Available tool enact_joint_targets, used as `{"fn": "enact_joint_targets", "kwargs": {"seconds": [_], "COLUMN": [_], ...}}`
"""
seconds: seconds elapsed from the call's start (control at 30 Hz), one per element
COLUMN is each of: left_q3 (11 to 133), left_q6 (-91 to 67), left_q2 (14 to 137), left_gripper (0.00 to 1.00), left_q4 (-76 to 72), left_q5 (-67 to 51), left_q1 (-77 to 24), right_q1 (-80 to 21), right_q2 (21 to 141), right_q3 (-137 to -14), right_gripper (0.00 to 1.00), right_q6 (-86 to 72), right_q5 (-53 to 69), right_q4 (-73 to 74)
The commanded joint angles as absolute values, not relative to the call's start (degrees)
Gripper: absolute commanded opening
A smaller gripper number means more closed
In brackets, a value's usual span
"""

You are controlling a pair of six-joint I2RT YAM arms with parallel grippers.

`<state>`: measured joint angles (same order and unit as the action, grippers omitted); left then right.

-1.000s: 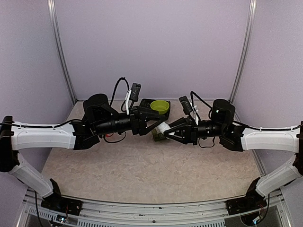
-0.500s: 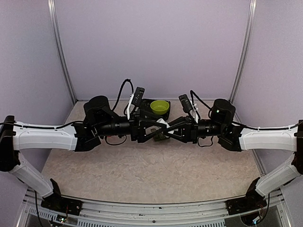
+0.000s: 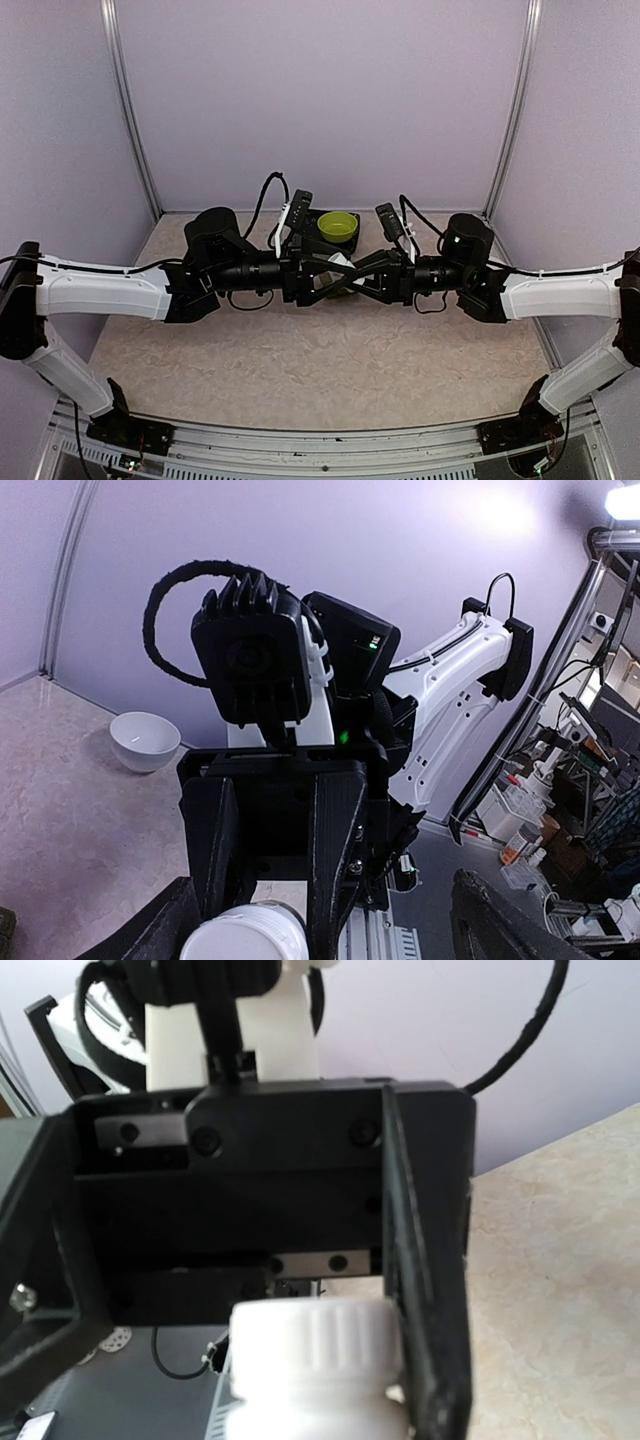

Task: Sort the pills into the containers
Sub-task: Unscrew the lid of the pill bottle from the pill bottle.

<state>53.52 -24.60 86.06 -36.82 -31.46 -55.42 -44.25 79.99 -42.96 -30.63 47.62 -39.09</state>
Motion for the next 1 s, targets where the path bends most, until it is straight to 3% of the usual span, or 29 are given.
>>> {"fn": "enact_joint_targets", "kwargs": {"seconds": [0.0, 0.5, 0.97], "left_q3": [55.02, 54.0, 53.88], "left_q6": [-23.8, -21.53, -21.88], "left_q2": [86.13, 84.22, 83.92], "left_gripper": [0.83, 0.83, 0.81], "left_q4": [-38.65, -39.59, -39.6], "left_q5": [-32.3, -28.9, -29.68], "left_q1": [-55.72, -55.85, -55.99], "right_q1": [-44.71, -45.41, -45.44], "right_q2": [79.62, 81.21, 80.45], "right_q3": [-41.73, -41.79, -41.98], "right_gripper": [0.0, 0.0, 0.0], "right_q6": [-29.43, -31.42, -31.24], "right_q5": [45.04, 46.25, 39.41], "right_q4": [-38.85, -40.32, -37.53]}}
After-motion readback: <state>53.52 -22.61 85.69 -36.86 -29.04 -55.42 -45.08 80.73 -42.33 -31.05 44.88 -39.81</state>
